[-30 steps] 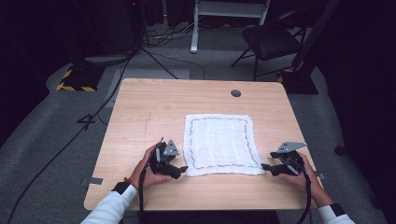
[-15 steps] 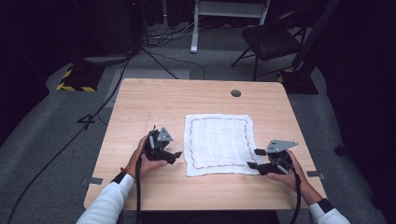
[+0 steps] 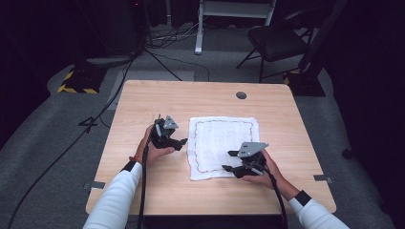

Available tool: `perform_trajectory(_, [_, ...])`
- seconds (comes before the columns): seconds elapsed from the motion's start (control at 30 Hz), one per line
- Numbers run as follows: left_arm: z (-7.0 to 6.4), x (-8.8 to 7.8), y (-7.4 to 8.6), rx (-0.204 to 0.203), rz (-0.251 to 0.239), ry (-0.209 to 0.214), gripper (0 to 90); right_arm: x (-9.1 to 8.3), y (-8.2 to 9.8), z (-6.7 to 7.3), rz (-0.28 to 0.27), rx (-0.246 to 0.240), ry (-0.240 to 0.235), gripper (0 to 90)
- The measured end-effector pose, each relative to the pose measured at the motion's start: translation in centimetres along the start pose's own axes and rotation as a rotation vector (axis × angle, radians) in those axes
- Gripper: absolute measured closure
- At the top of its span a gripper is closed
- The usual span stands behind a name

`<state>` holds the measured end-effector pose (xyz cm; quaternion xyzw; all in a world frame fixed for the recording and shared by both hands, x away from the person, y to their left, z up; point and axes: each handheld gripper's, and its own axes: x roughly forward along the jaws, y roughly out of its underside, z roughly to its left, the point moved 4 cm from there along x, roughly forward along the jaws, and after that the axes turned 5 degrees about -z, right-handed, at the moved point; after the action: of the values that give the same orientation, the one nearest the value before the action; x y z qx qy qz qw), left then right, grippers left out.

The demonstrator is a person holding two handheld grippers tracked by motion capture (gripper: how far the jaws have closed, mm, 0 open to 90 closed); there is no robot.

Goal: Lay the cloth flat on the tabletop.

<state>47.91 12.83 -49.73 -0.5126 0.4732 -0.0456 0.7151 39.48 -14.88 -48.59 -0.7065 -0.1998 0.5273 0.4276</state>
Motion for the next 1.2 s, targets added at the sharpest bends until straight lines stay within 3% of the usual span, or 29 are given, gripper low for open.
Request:
perform_trajectory(0.03, [0.2, 0.2, -0.2, -0.014, -0.011, 0.000, 20.2, 0.5, -0.3, 0.2, -0.004, -0.008, -0.005, 41.3])
perform_trajectory(0.1, [0.6, 0.3, -0.6, 0.000, -0.018, -0.025, 20.9, 1.4, -0.8, 0.5, 0.001, -0.032, -0.003, 43.0])
perform_trajectory(0.13, [0.8, 0.5, -0.8, -0.019, -0.015, -0.017, 20.7, 1.9, -1.0, 0.5, 0.005, -0.050, 0.008, 44.4])
perform_trajectory(0.2, [1.2, 0.8, -1.2, -0.038, -0.021, -0.023, 20.7, 2.7, -1.2, 0.6, 0.008, -0.032, -0.010, 45.5])
perform_trajectory(0.27, [1.6, 1.2, -1.4, -0.048, -0.018, -0.034, 20.9, 3.4, -1.5, 1.0, 0.016, -0.044, -0.014, 46.9])
perform_trajectory(0.43, [2.2, 2.7, -1.9, -0.096, 0.006, -0.050, 21.6, 5.2, -2.4, 3.0, 0.015, -0.089, -0.070, 48.9])
perform_trajectory(0.83, [2.4, 5.3, -3.5, -0.096, -0.001, -0.081, 21.2, 7.3, -2.7, 6.4, 0.020, -0.143, -0.159, 52.8])
perform_trajectory(0.87, [2.5, 5.4, -3.6, -0.110, -0.006, -0.079, 21.1, 7.6, -2.7, 6.6, 0.020, -0.143, -0.166, 51.9])
perform_trajectory(1.07, [3.5, 5.7, -3.6, -0.123, -0.014, -0.131, 21.1, 9.0, -2.6, 7.1, 0.038, -0.139, -0.178, 48.8])
perform_trajectory(1.2, [3.8, 5.9, -3.6, -0.140, -0.013, -0.147, 20.7, 9.5, -2.6, 7.1, 0.040, -0.126, -0.147, 51.6])
